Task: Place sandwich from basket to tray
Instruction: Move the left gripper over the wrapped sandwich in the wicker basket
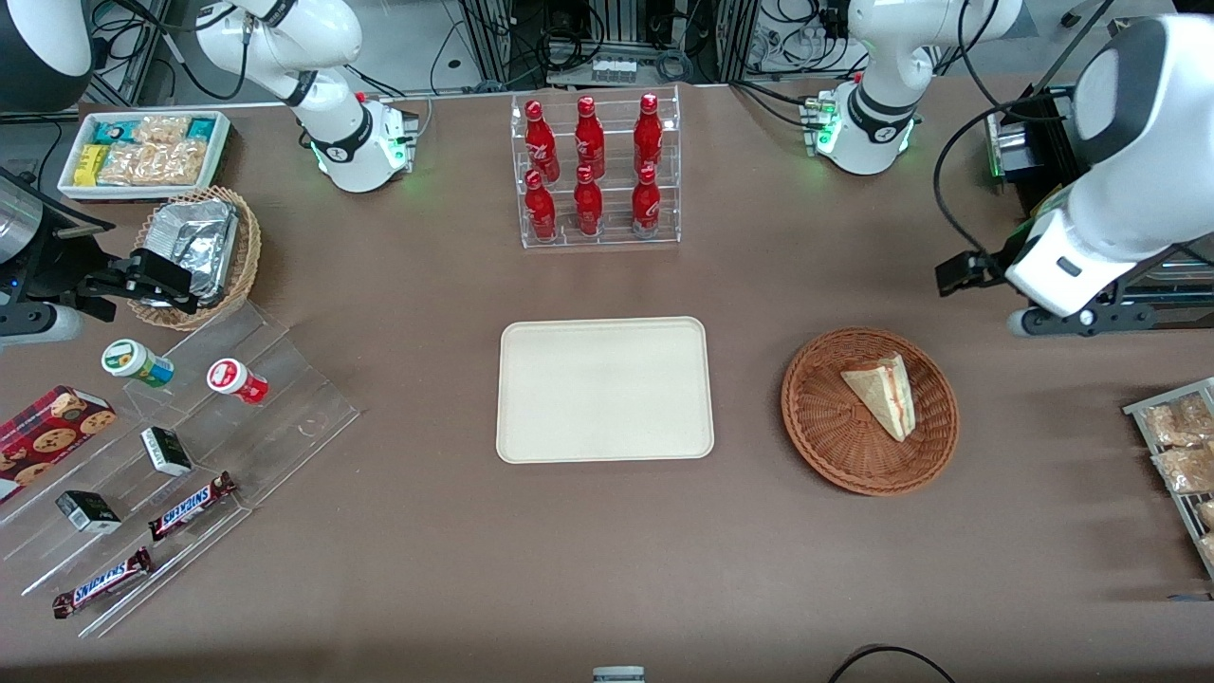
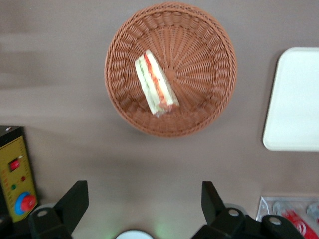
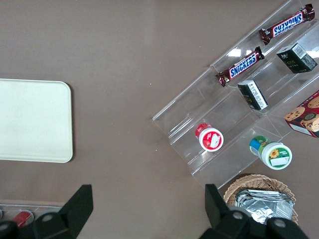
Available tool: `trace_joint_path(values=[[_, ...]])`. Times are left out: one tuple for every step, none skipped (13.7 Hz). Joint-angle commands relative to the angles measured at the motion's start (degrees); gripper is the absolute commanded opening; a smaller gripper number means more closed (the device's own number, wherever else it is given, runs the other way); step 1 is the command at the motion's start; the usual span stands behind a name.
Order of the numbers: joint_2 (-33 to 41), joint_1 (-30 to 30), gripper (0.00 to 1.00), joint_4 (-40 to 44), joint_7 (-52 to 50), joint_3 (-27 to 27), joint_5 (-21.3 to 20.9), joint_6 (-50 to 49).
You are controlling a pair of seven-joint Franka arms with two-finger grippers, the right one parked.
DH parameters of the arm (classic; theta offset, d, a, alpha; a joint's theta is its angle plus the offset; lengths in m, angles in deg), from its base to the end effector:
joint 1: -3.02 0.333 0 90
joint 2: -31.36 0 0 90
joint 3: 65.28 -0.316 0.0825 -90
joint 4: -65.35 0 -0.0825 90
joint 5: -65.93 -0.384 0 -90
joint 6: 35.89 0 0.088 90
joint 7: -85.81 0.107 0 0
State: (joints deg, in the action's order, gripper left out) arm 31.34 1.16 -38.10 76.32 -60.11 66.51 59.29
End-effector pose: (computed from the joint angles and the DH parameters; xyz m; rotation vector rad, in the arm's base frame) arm 0.5427 -0.0679 0.5212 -3.1218 -0.0696 0.2262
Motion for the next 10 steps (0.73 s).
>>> trace_joint_path(values=[[3.5, 1.0, 1.00, -7.7, -3.5, 0.9, -0.1, 7.4], [3.5, 0.9, 1.00, -9.6, -7.8, 1.0, -0.5, 10.6], [3.5, 0.8, 1.00, -11.8, -12.3, 1.3, -1.0, 14.0], [3.5, 0.8, 1.00, -13.9, -15.9, 2.1, -1.1, 17.4], [3.7, 0.8, 1.00, -15.8, -18.5, 2.4, -1.2, 20.1], [4.1, 0.8, 1.00, -17.5, -19.8, 2.4, -1.2, 22.0], [4.3, 0.8, 1.00, -19.3, -20.1, 2.4, -1.2, 24.5], [4.5, 0.8, 1.00, -21.2, -21.1, 2.4, -1.1, 27.1], [4.6, 0.8, 1.00, -22.8, -22.3, 2.4, -1.1, 29.3], [4.4, 0.8, 1.00, -23.5, -22.7, 2.4, -1.2, 30.4]])
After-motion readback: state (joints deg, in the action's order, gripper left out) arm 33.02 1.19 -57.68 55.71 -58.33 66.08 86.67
